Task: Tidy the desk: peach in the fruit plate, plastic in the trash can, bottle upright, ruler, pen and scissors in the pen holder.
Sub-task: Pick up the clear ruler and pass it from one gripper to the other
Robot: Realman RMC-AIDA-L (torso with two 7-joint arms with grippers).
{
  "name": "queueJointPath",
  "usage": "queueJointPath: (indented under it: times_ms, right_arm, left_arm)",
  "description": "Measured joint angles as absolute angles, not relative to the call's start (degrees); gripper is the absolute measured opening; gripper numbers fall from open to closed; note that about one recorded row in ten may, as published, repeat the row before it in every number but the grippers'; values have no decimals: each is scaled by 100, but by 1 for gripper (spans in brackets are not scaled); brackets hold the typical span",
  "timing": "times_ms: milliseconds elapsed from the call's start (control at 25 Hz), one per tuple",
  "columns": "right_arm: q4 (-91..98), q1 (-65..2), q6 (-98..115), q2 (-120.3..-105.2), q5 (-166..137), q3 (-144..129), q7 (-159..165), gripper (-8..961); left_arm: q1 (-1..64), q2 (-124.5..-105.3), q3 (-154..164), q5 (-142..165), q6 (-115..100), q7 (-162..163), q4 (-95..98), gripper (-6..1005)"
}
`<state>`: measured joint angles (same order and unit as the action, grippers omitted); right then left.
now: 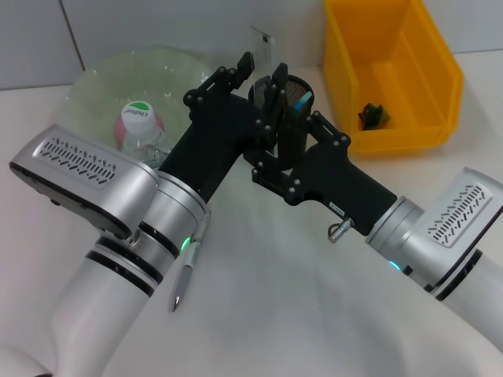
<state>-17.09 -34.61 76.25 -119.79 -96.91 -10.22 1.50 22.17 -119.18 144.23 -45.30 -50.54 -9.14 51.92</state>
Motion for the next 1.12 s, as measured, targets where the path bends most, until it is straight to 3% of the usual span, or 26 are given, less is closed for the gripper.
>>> queueJointPath:
  times_ms: [560, 960, 1080, 1120]
  right_arm:
    - [-1781, -3483, 7610, -11979, -9672, -966, 187, 710]
    - [-1784, -3505, 7596, -11979, -9706, -894, 191, 485]
    - [-1784, -3532, 7554, -11979, -9704, -895, 192, 246]
    - [-1784, -3539, 7540, -11980, -9698, -896, 192, 246]
  left_arm:
    - [2208, -11918, 14492, -4527, -5138, -914, 5194, 408]
    - [2209, -11918, 14514, -4526, -5151, -914, 5191, 411]
    - [2212, -11918, 14524, -4526, -5154, -914, 5184, 411]
    - [2212, -11918, 14524, -4526, -5154, -914, 5184, 411]
